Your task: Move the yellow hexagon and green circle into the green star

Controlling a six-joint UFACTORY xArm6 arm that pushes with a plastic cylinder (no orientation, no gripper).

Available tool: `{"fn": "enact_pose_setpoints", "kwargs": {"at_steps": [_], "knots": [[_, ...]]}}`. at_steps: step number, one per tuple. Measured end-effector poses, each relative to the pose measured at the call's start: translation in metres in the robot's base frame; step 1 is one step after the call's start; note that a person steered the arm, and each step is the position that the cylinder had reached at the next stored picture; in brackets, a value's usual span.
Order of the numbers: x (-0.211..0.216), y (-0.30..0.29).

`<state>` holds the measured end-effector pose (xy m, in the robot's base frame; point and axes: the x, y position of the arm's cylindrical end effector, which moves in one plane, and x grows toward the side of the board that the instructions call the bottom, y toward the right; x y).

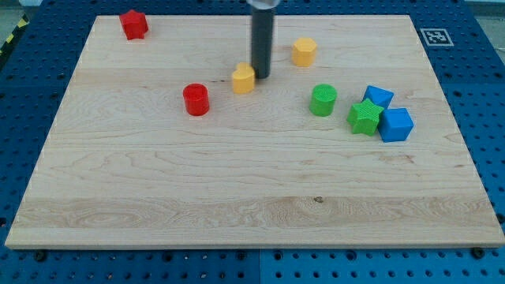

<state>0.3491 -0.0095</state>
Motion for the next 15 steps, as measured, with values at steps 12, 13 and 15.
{"fn": "enact_pose_setpoints", "kwargs": {"at_steps": [12, 13, 15], "knots": [[-0.059, 0.077], [-0.027, 0.086], [-0.018, 0.087]]}}
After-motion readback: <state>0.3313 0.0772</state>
